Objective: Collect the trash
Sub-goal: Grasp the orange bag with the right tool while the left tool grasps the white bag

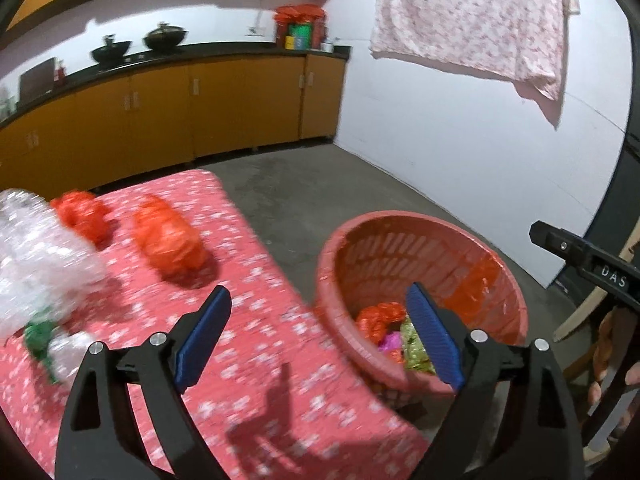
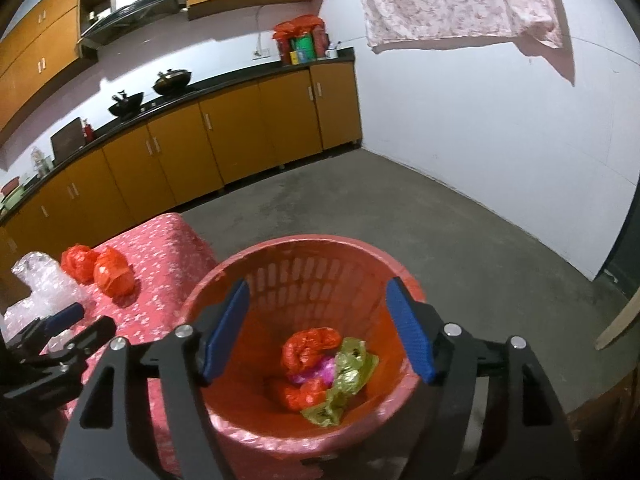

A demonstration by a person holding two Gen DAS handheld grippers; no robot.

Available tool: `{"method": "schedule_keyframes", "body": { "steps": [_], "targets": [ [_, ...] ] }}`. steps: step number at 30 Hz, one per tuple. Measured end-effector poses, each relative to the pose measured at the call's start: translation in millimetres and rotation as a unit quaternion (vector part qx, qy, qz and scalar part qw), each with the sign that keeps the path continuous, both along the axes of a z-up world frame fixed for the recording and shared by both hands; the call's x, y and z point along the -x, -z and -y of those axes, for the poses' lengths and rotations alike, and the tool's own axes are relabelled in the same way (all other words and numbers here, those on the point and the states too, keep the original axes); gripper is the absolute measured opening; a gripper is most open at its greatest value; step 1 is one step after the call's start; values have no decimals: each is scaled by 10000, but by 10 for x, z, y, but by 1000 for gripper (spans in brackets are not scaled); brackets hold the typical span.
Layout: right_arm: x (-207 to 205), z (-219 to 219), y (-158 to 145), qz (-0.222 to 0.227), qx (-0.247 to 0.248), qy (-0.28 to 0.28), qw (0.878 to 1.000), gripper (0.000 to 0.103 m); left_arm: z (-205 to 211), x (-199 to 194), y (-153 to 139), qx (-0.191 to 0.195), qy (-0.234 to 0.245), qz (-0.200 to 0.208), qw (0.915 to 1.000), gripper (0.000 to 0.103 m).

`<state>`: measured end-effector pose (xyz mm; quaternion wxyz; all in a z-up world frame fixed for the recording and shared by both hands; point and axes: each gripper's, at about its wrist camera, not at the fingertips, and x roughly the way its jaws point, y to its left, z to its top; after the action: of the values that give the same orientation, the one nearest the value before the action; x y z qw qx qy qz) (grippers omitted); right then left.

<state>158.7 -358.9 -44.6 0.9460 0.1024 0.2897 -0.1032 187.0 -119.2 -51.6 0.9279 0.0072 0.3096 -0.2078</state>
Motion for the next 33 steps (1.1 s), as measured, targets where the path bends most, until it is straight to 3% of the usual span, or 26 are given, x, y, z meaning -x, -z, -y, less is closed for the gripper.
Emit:
{"method": "schedule_keyframes", "body": {
  "steps": [6, 12, 21, 33],
  "targets": [
    [-33, -357, -31, -14, 123, -385, 9992, 70, -528, 173, -78, -13, -665, 151, 9977, 89],
    [-79, -884, -45, -36, 240, -1052, 9942, 70, -1143, 445, -148, -90, -1402, 373, 9894, 90],
    [-319, -1746, 8, -87, 359, -1883, 9814, 69, -2060, 697, -127, -297, -2497, 557, 9663, 92],
    [-847, -2177, 290, -351, 450, -2001, 9781, 69, -2801, 514, -4, -192, -3302, 544, 9421, 95]
  ]
}}
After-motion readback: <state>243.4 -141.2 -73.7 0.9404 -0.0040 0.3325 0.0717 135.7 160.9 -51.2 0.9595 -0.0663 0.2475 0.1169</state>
